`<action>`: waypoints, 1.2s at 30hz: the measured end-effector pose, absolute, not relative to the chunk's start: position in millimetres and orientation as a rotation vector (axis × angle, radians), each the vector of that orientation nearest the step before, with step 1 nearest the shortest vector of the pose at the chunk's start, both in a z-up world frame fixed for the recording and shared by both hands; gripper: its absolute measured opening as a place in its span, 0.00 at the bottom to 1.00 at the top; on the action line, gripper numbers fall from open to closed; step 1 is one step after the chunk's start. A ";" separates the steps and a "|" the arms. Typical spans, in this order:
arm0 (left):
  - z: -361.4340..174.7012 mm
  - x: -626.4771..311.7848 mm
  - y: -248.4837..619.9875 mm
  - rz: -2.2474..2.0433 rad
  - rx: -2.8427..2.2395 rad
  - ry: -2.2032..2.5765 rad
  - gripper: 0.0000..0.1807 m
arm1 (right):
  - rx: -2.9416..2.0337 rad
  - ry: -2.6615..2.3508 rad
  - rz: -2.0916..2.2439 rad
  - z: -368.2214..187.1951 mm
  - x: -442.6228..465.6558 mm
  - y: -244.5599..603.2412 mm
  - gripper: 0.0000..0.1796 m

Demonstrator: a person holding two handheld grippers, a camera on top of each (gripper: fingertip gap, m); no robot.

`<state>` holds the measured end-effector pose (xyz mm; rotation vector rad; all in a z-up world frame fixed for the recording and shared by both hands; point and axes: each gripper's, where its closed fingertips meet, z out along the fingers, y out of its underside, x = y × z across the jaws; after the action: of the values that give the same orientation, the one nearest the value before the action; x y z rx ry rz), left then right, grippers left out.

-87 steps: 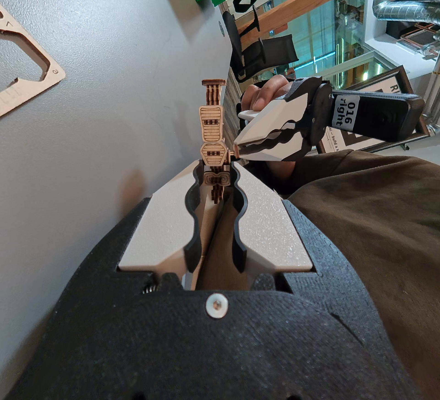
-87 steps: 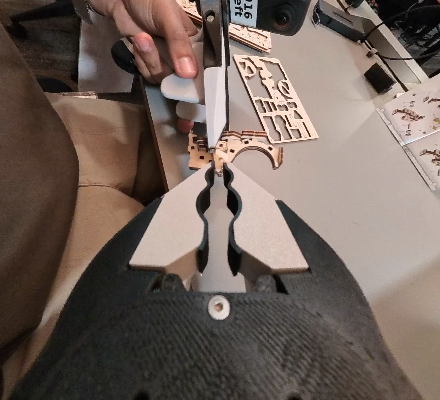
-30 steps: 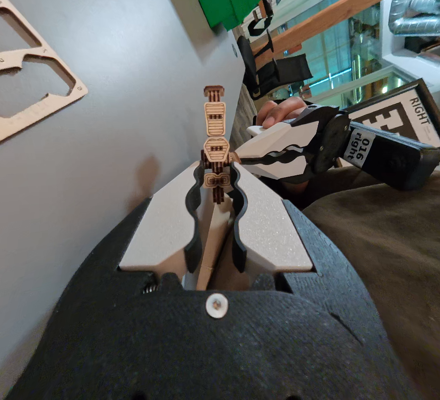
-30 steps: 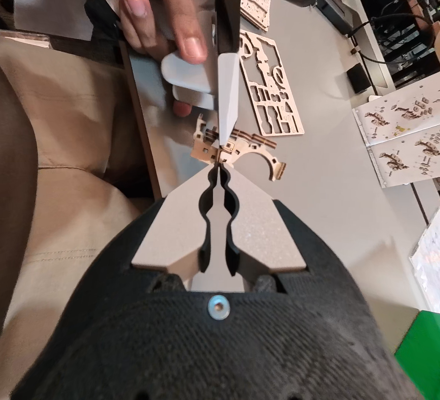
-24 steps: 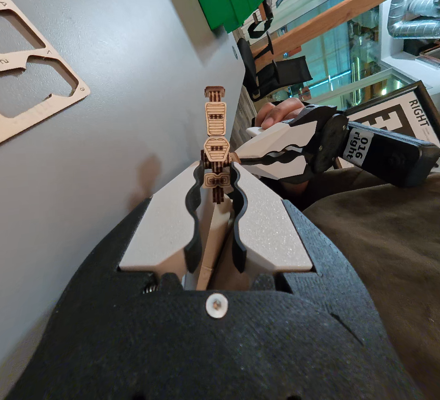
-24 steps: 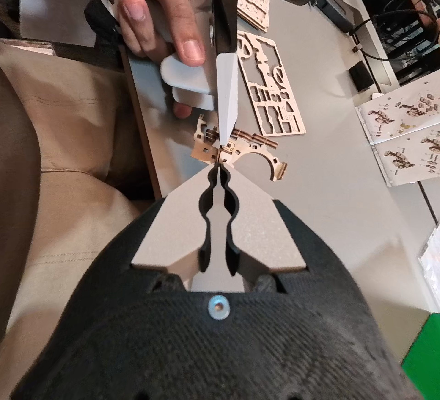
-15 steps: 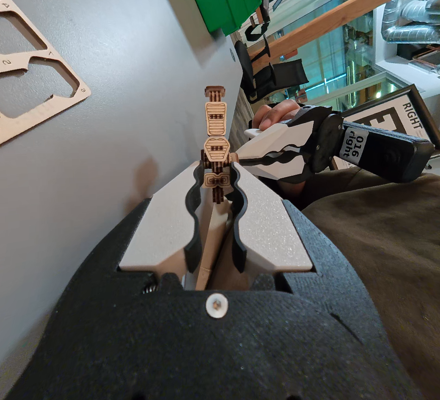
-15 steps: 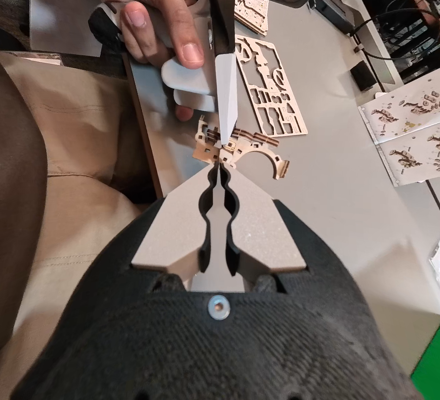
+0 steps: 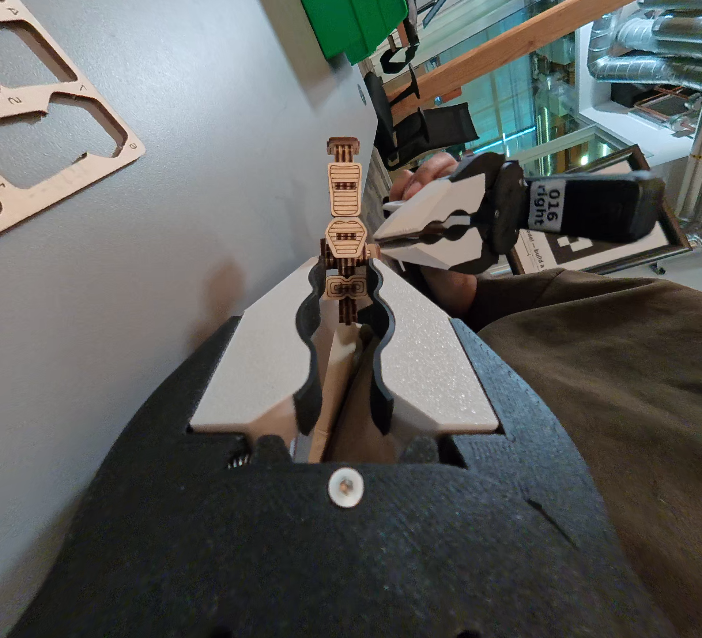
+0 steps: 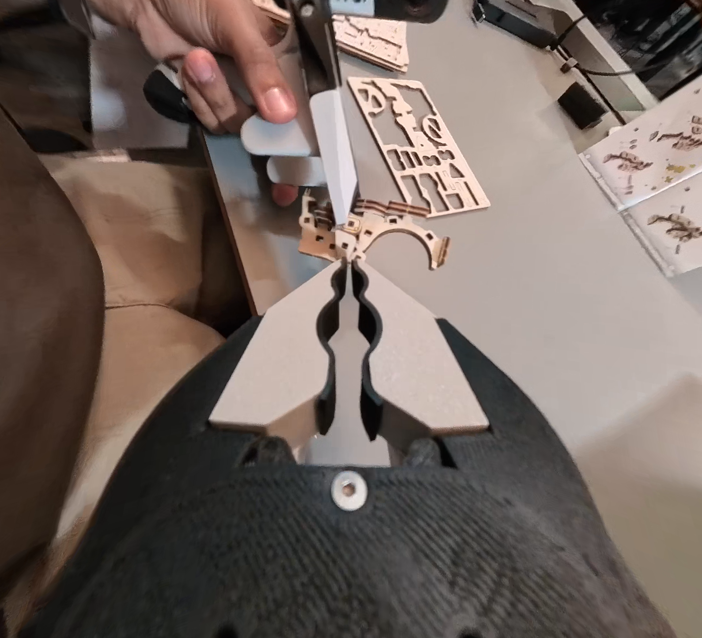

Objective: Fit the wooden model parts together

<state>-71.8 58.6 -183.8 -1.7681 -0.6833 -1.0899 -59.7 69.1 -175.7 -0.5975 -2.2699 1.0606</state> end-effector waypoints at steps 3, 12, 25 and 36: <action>-180.6 -72.4 58.2 -1.106 -1.744 -0.677 0.10 | -0.764 -2.261 1.254 -171.1 -62.1 74.2 0.05; -154.1 -67.1 59.4 -1.273 -1.548 -0.625 0.09 | -1.331 -2.112 2.106 -147.1 -60.9 72.9 0.21; -146.8 -58.1 63.7 -1.266 -1.514 -0.589 0.10 | -1.457 -2.047 2.296 -143.7 -58.2 69.1 0.12; -150.0 -56.3 67.4 -1.101 -1.588 -0.532 0.16 | -1.480 -2.025 2.241 -146.4 -61.8 71.9 0.11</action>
<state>-56.3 67.4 -150.0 -1.5881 -0.5316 -1.1006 -61.8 71.9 -146.4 -1.4802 -2.0252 2.2406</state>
